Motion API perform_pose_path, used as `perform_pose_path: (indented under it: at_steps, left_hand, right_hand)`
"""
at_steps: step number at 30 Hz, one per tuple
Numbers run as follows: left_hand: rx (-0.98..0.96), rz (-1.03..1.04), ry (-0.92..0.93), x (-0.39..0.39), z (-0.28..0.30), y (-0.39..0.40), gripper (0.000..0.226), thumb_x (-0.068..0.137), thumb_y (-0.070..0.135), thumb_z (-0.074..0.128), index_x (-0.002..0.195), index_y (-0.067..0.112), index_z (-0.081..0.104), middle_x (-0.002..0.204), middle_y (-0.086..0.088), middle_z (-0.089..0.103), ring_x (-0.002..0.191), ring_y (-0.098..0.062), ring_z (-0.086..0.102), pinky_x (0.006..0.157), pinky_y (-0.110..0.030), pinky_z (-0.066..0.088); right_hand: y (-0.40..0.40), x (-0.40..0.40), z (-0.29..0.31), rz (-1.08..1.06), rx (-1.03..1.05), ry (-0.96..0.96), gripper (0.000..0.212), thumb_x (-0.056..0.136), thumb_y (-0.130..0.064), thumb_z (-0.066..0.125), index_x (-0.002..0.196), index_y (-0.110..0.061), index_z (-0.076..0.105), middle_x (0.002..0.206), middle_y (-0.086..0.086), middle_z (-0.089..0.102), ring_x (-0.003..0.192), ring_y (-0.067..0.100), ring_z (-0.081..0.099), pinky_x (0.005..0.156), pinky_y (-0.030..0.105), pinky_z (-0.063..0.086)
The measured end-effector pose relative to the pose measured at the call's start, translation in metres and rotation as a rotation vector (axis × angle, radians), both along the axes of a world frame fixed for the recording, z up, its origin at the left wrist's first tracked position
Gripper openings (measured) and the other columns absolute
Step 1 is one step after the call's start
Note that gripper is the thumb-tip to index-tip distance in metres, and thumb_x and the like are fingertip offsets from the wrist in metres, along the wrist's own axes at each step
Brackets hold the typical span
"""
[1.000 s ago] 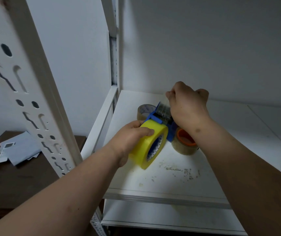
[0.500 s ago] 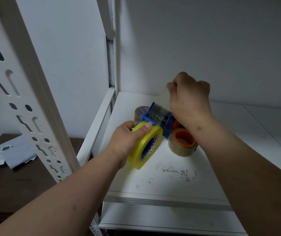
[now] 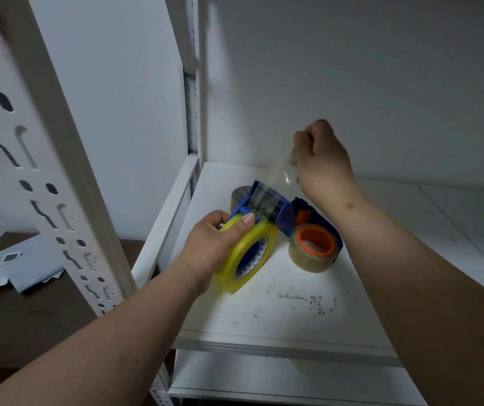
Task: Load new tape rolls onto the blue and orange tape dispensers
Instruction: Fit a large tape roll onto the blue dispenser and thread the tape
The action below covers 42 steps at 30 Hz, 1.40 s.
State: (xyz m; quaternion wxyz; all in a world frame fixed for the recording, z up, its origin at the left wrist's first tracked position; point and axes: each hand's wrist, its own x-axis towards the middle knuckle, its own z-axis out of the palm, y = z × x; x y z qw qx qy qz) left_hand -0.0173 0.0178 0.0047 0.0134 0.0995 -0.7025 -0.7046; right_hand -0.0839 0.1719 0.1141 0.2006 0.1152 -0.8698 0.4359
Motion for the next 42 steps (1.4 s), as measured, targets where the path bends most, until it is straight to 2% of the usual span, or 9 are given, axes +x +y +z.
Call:
perform_pose_path:
  at_steps: [5,9,16,20,22,25,28,36,42]
  left_hand:
    - [0.04,-0.012,0.025,0.004,-0.005,-0.005,0.054,0.058,0.065,0.073,0.09,0.022,0.067,0.086,-0.002,0.076,0.075,-0.022,0.073,0.06,-0.028,0.057]
    - [0.084,-0.022,0.045,0.005,-0.007,-0.006,0.049,0.06,0.06,0.075,0.088,0.022,0.067,0.085,-0.003,0.076,0.076,-0.024,0.074,0.061,-0.031,0.057]
    - [0.104,-0.01,0.075,0.006,-0.01,-0.005,0.045,0.067,0.054,0.079,0.091,0.017,0.067,0.083,-0.005,0.076,0.074,-0.024,0.073,0.062,-0.033,0.059]
    - [0.087,-0.032,0.075,0.003,-0.009,-0.005,0.036,0.066,0.053,0.076,0.084,0.022,0.068,0.08,-0.004,0.075,0.073,-0.024,0.073,0.062,-0.033,0.058]
    - [0.072,-0.047,0.082,0.001,-0.01,-0.005,0.031,0.066,0.052,0.076,0.078,0.026,0.068,0.078,-0.003,0.074,0.072,-0.022,0.072,0.062,-0.032,0.057]
    - [0.066,-0.058,0.087,0.0,-0.01,-0.005,0.033,0.062,0.056,0.078,0.076,0.028,0.069,0.08,-0.003,0.075,0.073,-0.023,0.073,0.063,-0.034,0.058]
    - [0.071,-0.059,0.103,-0.001,-0.012,-0.007,0.038,0.058,0.061,0.077,0.077,0.028,0.071,0.081,-0.004,0.076,0.073,-0.023,0.073,0.063,-0.033,0.058]
    - [0.095,-0.062,0.114,-0.001,-0.016,-0.008,0.035,0.06,0.056,0.077,0.077,0.025,0.071,0.078,-0.005,0.075,0.07,-0.022,0.072,0.06,-0.032,0.057]
    - [0.133,-0.051,0.124,-0.002,-0.021,-0.01,0.032,0.061,0.054,0.076,0.074,0.026,0.07,0.077,-0.006,0.074,0.068,-0.021,0.071,0.06,-0.031,0.056]
  right_hand:
    - [0.003,-0.002,-0.026,0.018,-0.348,-0.383,0.019,0.098,-0.038,0.03,0.098,-0.021,0.038,0.093,0.002,0.055,0.092,0.026,0.065,0.07,0.052,0.058]
    - [0.002,-0.006,-0.032,0.062,-0.484,-0.456,0.016,0.098,-0.038,0.031,0.098,-0.024,0.039,0.098,0.005,0.054,0.09,0.025,0.064,0.066,0.048,0.058]
    - [0.0,-0.001,-0.045,0.108,-0.748,-0.663,0.019,0.101,-0.033,0.032,0.111,-0.019,0.039,0.108,0.014,0.05,0.097,0.039,0.061,0.071,0.069,0.049]
    - [0.0,-0.012,-0.036,0.031,-0.596,-0.516,0.015,0.099,-0.031,0.032,0.097,-0.019,0.042,0.097,0.011,0.054,0.084,0.031,0.063,0.056,0.047,0.057]
    - [0.002,-0.019,-0.029,-0.068,-0.354,-0.288,0.016,0.097,-0.028,0.033,0.093,-0.015,0.042,0.089,0.012,0.059,0.086,0.03,0.063,0.065,0.044,0.058]
    - [0.006,-0.022,-0.022,-0.078,-0.109,-0.004,0.018,0.099,-0.025,0.034,0.09,-0.01,0.041,0.091,0.019,0.062,0.085,0.035,0.06,0.06,0.018,0.045]
    - [0.007,-0.02,-0.022,-0.052,-0.025,0.082,0.02,0.1,-0.026,0.035,0.089,-0.01,0.039,0.086,0.017,0.059,0.083,0.036,0.059,0.056,0.027,0.038]
    - [0.015,-0.023,-0.037,-0.091,0.018,-0.044,0.025,0.099,-0.028,0.035,0.094,-0.004,0.044,0.087,0.019,0.062,0.08,0.034,0.061,0.06,0.034,0.042]
    - [0.016,-0.026,-0.066,-0.101,-0.092,-0.289,0.021,0.095,-0.033,0.04,0.085,-0.017,0.047,0.075,0.005,0.06,0.05,0.001,0.054,0.042,0.021,0.038]
